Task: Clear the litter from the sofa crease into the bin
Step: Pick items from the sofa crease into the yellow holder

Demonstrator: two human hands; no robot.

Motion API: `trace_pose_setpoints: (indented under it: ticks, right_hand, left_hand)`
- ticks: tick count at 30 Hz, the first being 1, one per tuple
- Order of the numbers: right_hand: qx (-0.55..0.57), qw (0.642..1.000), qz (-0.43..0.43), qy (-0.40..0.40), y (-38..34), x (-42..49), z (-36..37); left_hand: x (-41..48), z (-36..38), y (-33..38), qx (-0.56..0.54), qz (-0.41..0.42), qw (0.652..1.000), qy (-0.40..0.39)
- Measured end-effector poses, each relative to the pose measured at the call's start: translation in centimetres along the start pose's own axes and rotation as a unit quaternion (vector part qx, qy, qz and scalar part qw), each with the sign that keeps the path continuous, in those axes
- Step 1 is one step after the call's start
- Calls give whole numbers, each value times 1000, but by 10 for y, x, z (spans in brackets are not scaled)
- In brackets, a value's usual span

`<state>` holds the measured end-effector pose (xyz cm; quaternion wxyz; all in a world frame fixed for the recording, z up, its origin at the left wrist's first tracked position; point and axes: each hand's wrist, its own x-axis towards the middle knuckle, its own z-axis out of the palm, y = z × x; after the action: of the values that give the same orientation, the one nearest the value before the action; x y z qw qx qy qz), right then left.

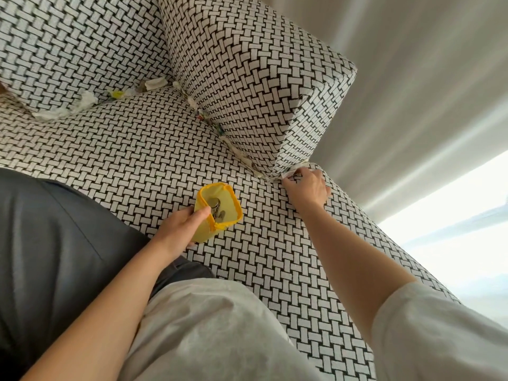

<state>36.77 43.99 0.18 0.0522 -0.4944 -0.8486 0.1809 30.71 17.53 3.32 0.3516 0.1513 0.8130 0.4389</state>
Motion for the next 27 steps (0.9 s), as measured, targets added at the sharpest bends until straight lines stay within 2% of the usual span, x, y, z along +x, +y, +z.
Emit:
trace_pose_setpoints:
  ticks: [10, 16, 23, 27]
  right_hand:
    - [7, 999, -51, -4, -6, 4, 1]
    - [-42, 992, -114, -25, -6, 3, 4]
    - [131, 974, -180, 28, 16, -51, 4]
    - [248, 954, -168, 3, 3, -93, 1]
  left_hand:
    - [-1, 0, 0, 22, 9, 1000, 5]
    - [0, -3, -2, 6, 16, 1000, -7]
    - [2, -2, -3, 5, 14, 1000, 2]
    - [1, -2, -4, 2, 11, 1000, 0]
